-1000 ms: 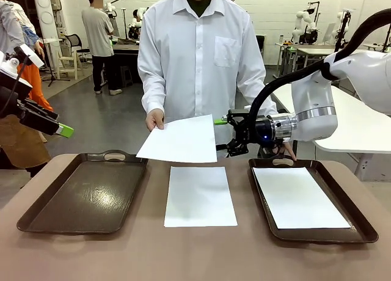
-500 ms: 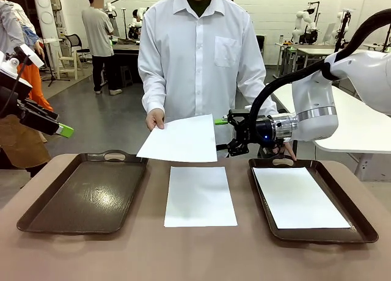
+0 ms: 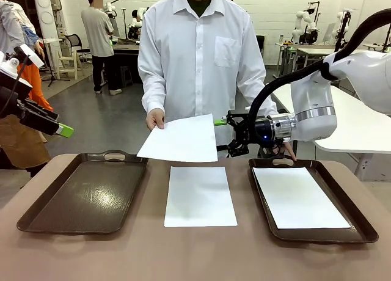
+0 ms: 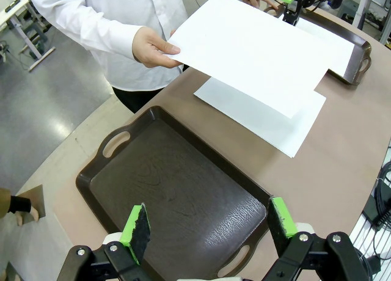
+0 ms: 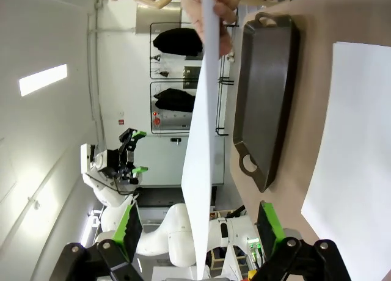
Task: Sort the A4 documents.
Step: Receive the A4 Paper.
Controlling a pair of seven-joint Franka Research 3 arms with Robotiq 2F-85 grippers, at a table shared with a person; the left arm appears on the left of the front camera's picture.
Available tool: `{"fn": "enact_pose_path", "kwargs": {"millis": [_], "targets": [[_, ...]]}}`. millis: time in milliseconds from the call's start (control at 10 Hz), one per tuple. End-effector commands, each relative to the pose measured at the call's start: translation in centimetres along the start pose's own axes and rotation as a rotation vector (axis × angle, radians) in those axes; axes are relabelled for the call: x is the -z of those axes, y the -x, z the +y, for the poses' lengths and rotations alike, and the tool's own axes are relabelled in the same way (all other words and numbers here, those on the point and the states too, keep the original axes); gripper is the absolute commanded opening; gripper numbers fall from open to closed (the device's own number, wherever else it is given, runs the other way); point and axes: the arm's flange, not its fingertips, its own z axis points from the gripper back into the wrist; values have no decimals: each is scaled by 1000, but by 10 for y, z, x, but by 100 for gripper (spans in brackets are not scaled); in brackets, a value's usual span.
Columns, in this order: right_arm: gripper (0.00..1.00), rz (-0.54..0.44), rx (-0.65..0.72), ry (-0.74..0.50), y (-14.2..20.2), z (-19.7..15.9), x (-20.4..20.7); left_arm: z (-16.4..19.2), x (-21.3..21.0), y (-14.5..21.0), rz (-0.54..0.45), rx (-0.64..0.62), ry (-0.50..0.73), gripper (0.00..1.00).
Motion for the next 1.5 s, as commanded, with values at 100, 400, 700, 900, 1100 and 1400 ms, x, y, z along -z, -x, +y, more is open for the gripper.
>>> {"fn": "enact_pose_path", "kwargs": {"millis": [100, 400, 700, 900, 1100, 1400], "targets": [[100, -51, 98, 25, -16, 4, 21, 1, 0, 1, -3, 9, 7, 100], [100, -35, 130, 21, -28, 1, 39, 1, 0, 1, -3, 9, 7, 100], [100, -10, 125, 14, -31, 1, 52, 1, 0, 1, -3, 9, 7, 100], [96, 3, 110, 9, -28, -2, 55, 1, 0, 1, -3, 9, 7, 100], [79, 13, 99, 6, -26, -4, 55, 1, 0, 1, -3, 9, 7, 100], [48, 6, 91, 1, -24, -3, 54, 1, 0, 1, -3, 9, 7, 100]]}}
